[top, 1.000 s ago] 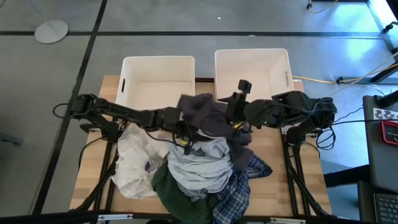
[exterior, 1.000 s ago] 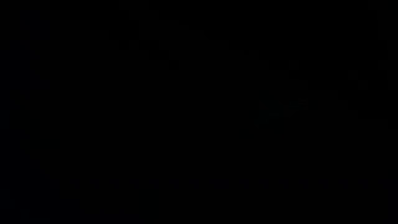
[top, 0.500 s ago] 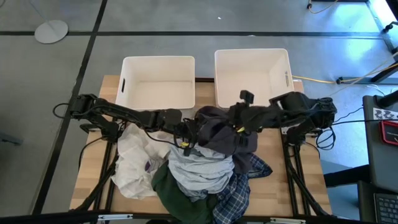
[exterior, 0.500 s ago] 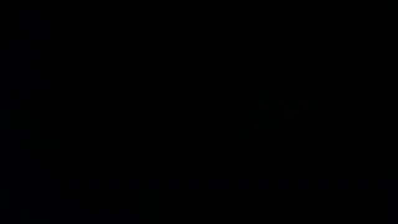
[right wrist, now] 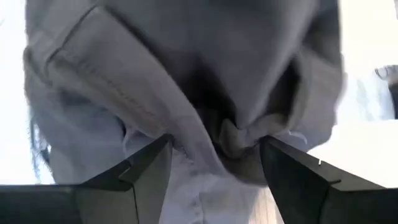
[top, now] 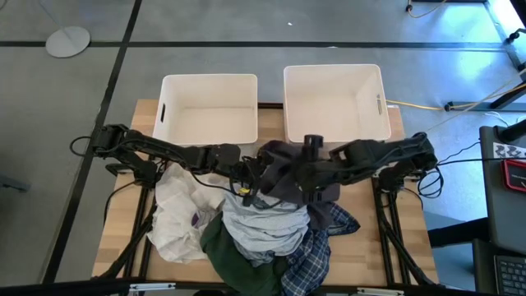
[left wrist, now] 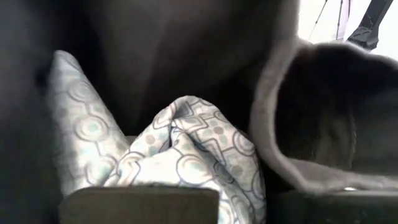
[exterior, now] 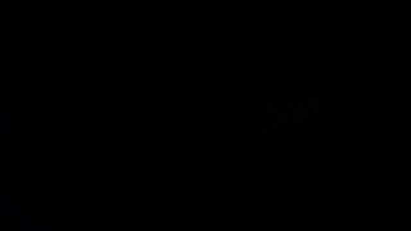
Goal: Sort clothes
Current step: Put the black pants into the right white bin
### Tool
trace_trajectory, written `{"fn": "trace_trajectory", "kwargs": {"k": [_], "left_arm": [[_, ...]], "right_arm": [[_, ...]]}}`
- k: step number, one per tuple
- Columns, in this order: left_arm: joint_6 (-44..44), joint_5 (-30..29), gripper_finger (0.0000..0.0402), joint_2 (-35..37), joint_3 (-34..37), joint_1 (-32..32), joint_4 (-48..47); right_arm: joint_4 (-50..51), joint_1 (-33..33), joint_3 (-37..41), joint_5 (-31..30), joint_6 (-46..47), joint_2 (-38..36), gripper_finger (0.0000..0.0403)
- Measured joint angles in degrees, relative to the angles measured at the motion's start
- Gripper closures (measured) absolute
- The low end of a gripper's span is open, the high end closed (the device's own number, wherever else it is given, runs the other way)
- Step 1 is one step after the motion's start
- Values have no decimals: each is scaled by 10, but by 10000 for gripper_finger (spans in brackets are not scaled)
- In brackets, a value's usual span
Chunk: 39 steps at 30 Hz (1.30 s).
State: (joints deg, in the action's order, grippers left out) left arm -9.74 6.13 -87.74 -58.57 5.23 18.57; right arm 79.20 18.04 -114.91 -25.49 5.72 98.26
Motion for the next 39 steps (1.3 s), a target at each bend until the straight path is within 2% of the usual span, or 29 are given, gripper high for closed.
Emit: {"fn": "trace_trajectory", "kwargs": {"k": [8, 11, 14, 19, 21, 25, 30, 35, 39], "left_arm": [[-2, 0, 398, 0, 0, 0, 0], [-2, 0, 399, 0, 0, 0, 0], [-3, 0, 399, 0, 0, 0, 0], [-3, 0, 399, 0, 0, 0, 0], [-2, 0, 400, 0, 0, 0, 0], [2, 0, 396, 0, 0, 0, -17], [5, -2, 399, 0, 0, 0, -84], [23, -14, 396, 0, 0, 0, -195], [44, -39, 395, 0, 0, 8, -309]], "right_arm": [[-37, 0, 60, 5, -54, 10, 160], [-50, -1, 76, 6, -66, 14, 180], [-57, -1, 83, 6, -76, 15, 229], [-57, -1, 81, -14, -82, 15, 355], [-56, 0, 78, -32, -98, 14, 388], [-31, 9, 55, -107, -104, 14, 379], [29, 18, -14, -139, -86, 13, 397], [103, 36, -98, -214, -48, 12, 394], [109, 45, -146, -252, -42, 6, 398]]}}
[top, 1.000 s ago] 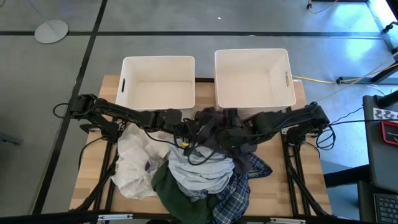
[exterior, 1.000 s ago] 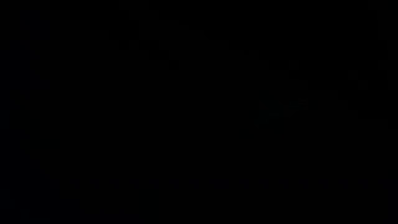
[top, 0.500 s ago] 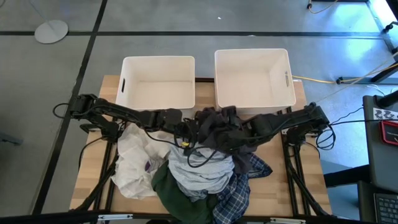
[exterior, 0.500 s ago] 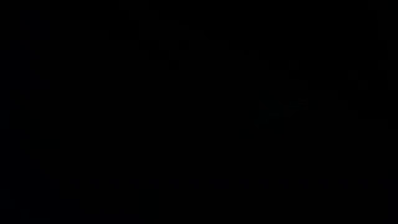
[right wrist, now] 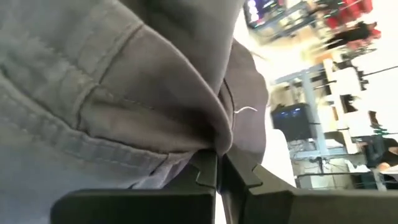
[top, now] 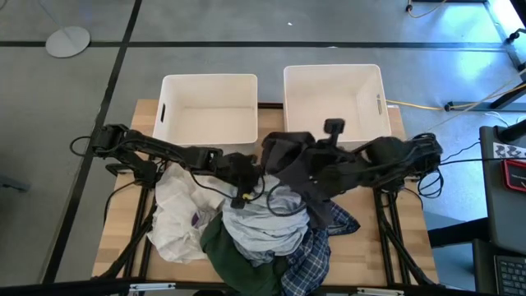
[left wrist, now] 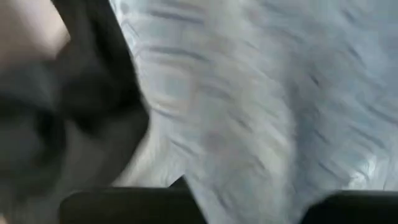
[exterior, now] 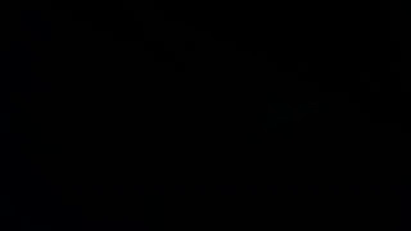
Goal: Sort clothes
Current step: Put the black pants into the right white bin
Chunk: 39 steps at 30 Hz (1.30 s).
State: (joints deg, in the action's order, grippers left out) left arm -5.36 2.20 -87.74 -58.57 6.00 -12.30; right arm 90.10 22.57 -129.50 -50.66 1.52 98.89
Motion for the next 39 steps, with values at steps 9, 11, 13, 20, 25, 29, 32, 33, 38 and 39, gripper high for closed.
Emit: {"fn": "trace_trajectory", "kwargs": {"k": [9, 11, 13, 20, 25, 29, 32, 33, 38, 39], "left_arm": [[61, -31, 394, 0, 0, 39, -177], [63, -31, 394, 0, 0, 50, -192], [63, -31, 392, 0, 0, 57, -186], [66, -30, 327, 2, 0, 55, -201], [56, -28, 261, 22, -34, 40, -247], [58, -28, 230, 53, -85, 33, -293], [51, -30, 219, 82, -114, 32, -296], [48, -35, 218, 92, -121, 33, -295], [26, -49, 220, 139, -134, 34, -289], [17, -49, 220, 147, -134, 34, -276]], "right_arm": [[0, 3, -34, -63, -3, -19, 398], [0, 3, -34, -73, -3, -20, 398], [0, 3, -34, -77, -3, -20, 398], [-1, 3, -34, -77, -3, -20, 398], [-1, 3, -34, -76, -3, -20, 400], [-1, 3, -34, -74, -3, -20, 399], [-1, 3, -34, -72, -3, -20, 397], [-1, 3, -34, -72, -3, -20, 397], [-1, 3, -34, -72, -3, -20, 397], [-2, 3, -34, -72, -3, -20, 396]]}}
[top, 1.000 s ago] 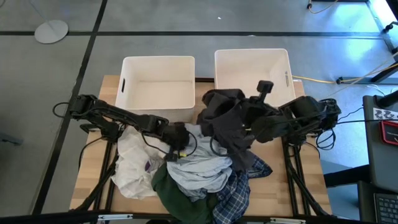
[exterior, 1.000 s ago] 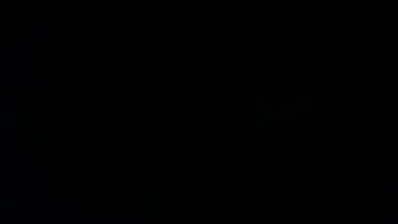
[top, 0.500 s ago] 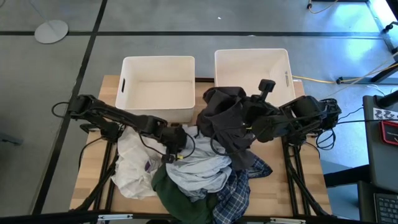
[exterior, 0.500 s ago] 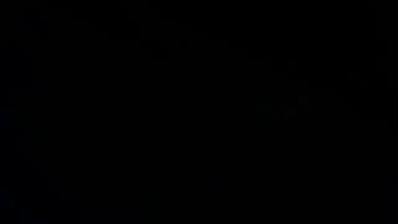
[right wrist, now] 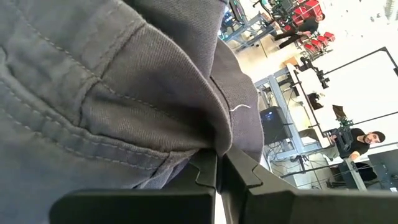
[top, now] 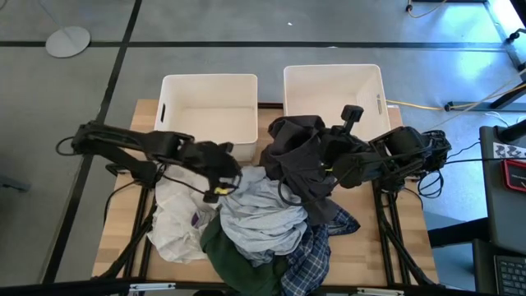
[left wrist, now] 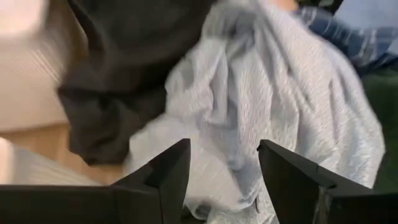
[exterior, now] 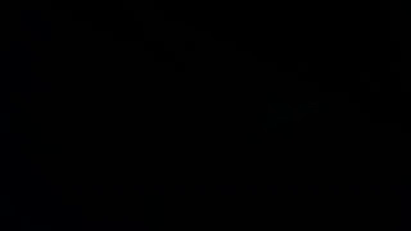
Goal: Sort clothes
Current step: Put the black pants into the right white bin
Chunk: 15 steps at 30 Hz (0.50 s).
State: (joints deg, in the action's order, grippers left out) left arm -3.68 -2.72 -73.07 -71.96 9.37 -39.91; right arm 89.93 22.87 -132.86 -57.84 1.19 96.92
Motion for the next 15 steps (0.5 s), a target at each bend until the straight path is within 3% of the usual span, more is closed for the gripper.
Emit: {"fn": "trace_trajectory", "kwargs": {"k": [7, 11, 15], "left_arm": [[-33, -3, 219, -8, 54, -1, 223], [-33, -62, 219, -54, 116, -8, 407], [-41, -70, 219, -119, 135, -21, 537]], "right_arm": [[-23, 0, 0, 0, -4, 0, 396], [-31, 0, 0, 0, -13, 0, 396], [-31, 0, 0, 0, -14, 0, 396]]}}
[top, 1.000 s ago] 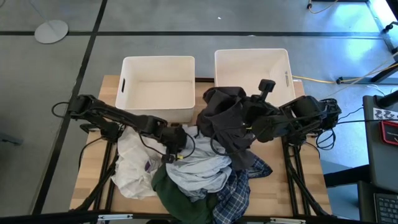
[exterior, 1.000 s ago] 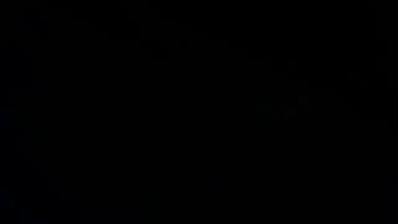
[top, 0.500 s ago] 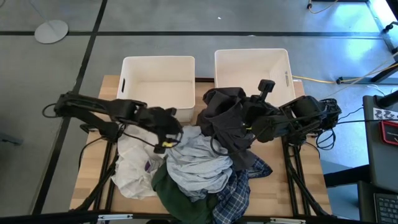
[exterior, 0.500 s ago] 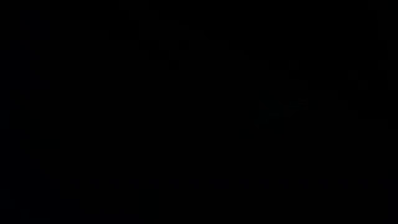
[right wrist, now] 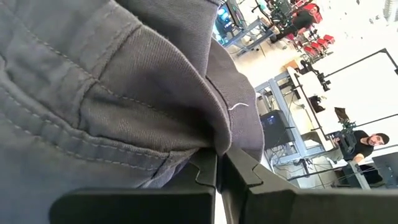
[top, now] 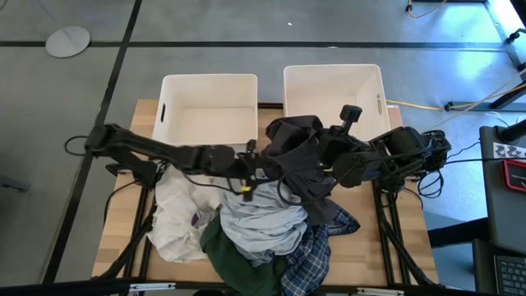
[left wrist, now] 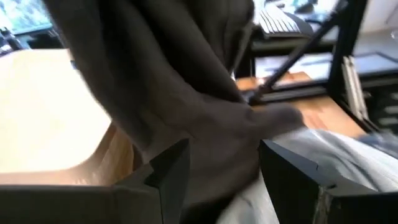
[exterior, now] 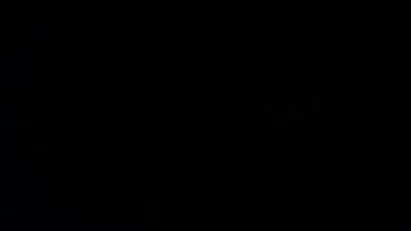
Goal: Sort clothes
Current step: Put the black pants into the right white bin
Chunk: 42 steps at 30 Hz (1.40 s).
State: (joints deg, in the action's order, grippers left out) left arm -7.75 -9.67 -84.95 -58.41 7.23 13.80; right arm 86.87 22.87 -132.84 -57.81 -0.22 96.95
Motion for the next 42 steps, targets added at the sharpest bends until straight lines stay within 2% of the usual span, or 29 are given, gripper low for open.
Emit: {"fn": "trace_trajectory", "kwargs": {"k": [5, 8, 11, 14, 21, 25, 32, 36, 42], "left_arm": [[-1, 1, 219, -84, 0, -13, 105], [12, 3, 219, -123, -11, -24, 129], [32, 50, 219, -154, -28, -35, 132], [43, 88, 219, -171, -37, -40, 167], [25, 76, 224, -173, -37, -44, 241], [0, 79, 266, -173, -37, -44, 257], [-8, 91, 390, -173, -37, -47, 288], [-14, 96, 396, -160, -37, -45, 301], [-24, 109, 400, -99, -37, -45, 268]], "right_arm": [[0, 0, 0, 0, 0, 0, 396], [-1, 0, 0, 5, -1, 0, 395], [-2, 0, 0, 14, -1, 0, 395], [-3, 0, 0, 14, -1, 0, 395], [-15, 0, 0, 18, -1, 0, 395], [-20, 0, 0, 19, -1, 0, 395], [-48, 0, 11, 20, -1, 1, 395], [-52, 0, 27, 43, 4, 1, 395], [-50, 0, 45, 88, 64, 1, 395]]}}
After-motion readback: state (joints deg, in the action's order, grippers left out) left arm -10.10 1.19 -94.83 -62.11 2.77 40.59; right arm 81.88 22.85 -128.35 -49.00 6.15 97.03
